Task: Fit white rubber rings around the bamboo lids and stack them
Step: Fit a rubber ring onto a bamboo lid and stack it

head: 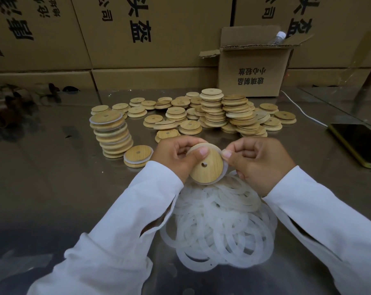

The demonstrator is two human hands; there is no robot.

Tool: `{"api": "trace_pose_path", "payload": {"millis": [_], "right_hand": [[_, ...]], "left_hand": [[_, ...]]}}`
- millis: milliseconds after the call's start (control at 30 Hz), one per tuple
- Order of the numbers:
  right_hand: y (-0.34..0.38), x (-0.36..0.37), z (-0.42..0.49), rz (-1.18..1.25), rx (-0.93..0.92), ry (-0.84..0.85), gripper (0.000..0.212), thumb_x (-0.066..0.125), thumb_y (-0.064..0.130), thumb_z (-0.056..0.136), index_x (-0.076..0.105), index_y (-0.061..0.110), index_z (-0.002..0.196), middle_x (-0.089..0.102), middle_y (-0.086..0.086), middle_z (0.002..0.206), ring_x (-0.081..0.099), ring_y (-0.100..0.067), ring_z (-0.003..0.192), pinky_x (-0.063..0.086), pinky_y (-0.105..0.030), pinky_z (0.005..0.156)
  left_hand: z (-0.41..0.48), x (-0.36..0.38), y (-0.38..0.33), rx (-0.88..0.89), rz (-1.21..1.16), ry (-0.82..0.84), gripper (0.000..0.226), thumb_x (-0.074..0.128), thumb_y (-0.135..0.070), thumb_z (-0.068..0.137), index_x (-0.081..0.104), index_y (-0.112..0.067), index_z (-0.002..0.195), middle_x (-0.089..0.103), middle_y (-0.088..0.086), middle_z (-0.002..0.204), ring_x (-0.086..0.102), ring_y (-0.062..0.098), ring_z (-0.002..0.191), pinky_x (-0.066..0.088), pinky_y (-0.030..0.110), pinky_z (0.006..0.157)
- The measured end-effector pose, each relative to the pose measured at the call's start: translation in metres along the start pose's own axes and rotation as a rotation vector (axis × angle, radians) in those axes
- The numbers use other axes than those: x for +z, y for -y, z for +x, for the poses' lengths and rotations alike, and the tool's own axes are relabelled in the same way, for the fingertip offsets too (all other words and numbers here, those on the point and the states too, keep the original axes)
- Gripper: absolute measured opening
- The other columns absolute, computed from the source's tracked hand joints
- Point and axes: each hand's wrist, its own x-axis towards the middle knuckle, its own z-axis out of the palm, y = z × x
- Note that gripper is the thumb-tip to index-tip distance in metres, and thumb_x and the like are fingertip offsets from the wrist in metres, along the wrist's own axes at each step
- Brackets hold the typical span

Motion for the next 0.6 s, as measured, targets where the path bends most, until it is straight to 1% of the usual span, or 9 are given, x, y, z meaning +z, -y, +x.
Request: {"api": "trace_pose_path", "payload": {"millis": [67,167,300,400,467,533,600], "right_hand": [[-0.0006,0.0000,-0.0003,0.010,-0.002,-0.008,0.020,0.065,0.013,0.083,0.063,0.020,0.064,0.056,0.012,0.043,0.046,0.002,0.038,0.037,-0.009,0.043],[-0.0002,-0.0001,-0.0007,0.033,-0.005,-0.025,0.019,0.066,0.012,0.082,0.064,0.018,0.064,0.056,0.012,0.043,0.045,0.000,0.036,0.036,-0.010,0.040],[-0.0017,-0.0021,-0.0002,0.020,0.025,-0.017,0.014,0.068,0.019,0.080,0.066,0.020,0.066,0.053,0.012,0.039,0.045,-0.001,0.034,0.035,-0.010,0.038],[-0.0027,-0.0038,0.0003,0.045,0.070,-0.004,0.011,0.070,0.023,0.079,0.068,0.022,0.068,0.052,0.010,0.038,0.045,0.000,0.035,0.037,-0.009,0.040],[-0.0024,-0.0039,0.0009,0.097,0.065,-0.021,0.009,0.070,0.022,0.078,0.068,0.022,0.069,0.056,0.009,0.043,0.048,0.000,0.037,0.041,-0.010,0.043],[-0.0027,-0.0032,0.0016,0.122,0.039,-0.056,0.008,0.068,0.022,0.080,0.068,0.024,0.072,0.061,0.008,0.054,0.052,-0.003,0.039,0.044,-0.012,0.045],[-0.0043,-0.0028,0.0024,0.108,0.017,-0.078,0.007,0.064,0.022,0.083,0.067,0.025,0.078,0.064,0.002,0.066,0.053,-0.004,0.041,0.045,-0.013,0.046]], "left_hand": [[-0.0003,-0.0012,-0.0008,-0.007,-0.006,0.018,0.015,0.061,-0.006,0.084,0.066,-0.021,0.088,0.067,-0.004,0.085,0.064,0.006,0.081,0.049,0.012,0.072],[-0.0015,-0.0018,-0.0026,-0.024,-0.025,0.064,0.017,0.060,-0.006,0.085,0.066,-0.021,0.087,0.067,-0.004,0.082,0.063,0.000,0.075,0.048,0.011,0.069],[-0.0017,0.0009,-0.0015,-0.042,-0.045,0.045,0.017,0.060,-0.006,0.085,0.066,-0.022,0.085,0.068,-0.003,0.082,0.064,0.006,0.077,0.051,0.013,0.070],[-0.0014,0.0034,0.0007,-0.059,-0.043,0.039,0.018,0.059,-0.007,0.086,0.066,-0.023,0.085,0.068,-0.003,0.083,0.064,0.007,0.079,0.053,0.015,0.071],[-0.0012,0.0028,0.0031,-0.069,-0.039,0.000,0.016,0.060,-0.008,0.085,0.066,-0.023,0.086,0.068,-0.002,0.083,0.064,0.010,0.080,0.053,0.018,0.071],[-0.0007,0.0009,0.0049,-0.088,-0.052,-0.064,0.014,0.061,-0.011,0.085,0.067,-0.024,0.086,0.069,-0.002,0.083,0.065,0.011,0.080,0.053,0.020,0.070],[0.0009,-0.0018,0.0044,-0.107,-0.061,-0.143,0.013,0.062,-0.014,0.085,0.067,-0.027,0.083,0.069,-0.005,0.081,0.065,0.004,0.075,0.051,0.015,0.066]]}}
